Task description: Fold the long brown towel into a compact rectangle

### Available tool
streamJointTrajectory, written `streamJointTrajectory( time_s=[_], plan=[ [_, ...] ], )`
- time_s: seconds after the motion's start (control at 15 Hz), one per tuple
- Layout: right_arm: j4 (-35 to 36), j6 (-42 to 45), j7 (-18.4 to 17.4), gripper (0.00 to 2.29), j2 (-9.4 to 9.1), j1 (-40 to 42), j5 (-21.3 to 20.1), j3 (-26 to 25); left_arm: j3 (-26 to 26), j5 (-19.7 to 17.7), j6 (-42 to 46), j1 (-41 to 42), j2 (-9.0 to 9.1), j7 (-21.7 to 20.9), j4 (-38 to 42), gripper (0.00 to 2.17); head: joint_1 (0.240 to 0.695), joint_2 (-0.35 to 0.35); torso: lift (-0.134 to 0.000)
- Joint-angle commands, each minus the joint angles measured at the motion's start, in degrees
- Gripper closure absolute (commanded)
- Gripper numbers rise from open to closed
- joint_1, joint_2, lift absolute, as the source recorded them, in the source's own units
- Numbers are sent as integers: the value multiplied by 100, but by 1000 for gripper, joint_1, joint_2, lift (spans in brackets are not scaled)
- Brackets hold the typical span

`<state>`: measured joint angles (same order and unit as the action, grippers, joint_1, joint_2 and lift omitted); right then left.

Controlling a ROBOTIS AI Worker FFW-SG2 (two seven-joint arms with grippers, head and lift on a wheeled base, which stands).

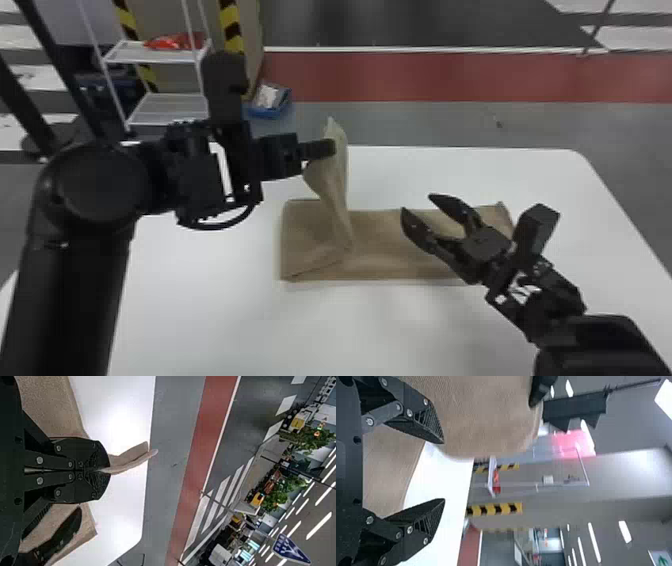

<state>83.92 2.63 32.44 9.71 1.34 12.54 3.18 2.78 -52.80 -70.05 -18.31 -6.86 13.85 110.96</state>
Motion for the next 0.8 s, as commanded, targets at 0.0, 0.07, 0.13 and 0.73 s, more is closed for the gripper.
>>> streamJointTrajectory(
  time_s=[0.0, 0.07, 0.13, 0.73],
  plan=[
    [590, 39, -10, 66, 136, 648, 258, -1144, 179, 112, 31, 82, 114, 4, 22, 2138, 695, -63, -124],
    [731, 145, -1, 70, 136, 824, 469, -1531, 249, 138, 31, 135, 150, 21, 48, 2138, 695, -107, -124],
    [854, 391, 8, 70, 171, 1000, 680, -1892, 337, 147, 31, 205, 211, 83, 198, 2138, 695, -154, -124],
    [775, 584, 175, 83, 233, 1404, 1154, -2603, 1524, 894, 663, 451, 701, 285, 40, 2138, 695, -350, -124]
  ],
)
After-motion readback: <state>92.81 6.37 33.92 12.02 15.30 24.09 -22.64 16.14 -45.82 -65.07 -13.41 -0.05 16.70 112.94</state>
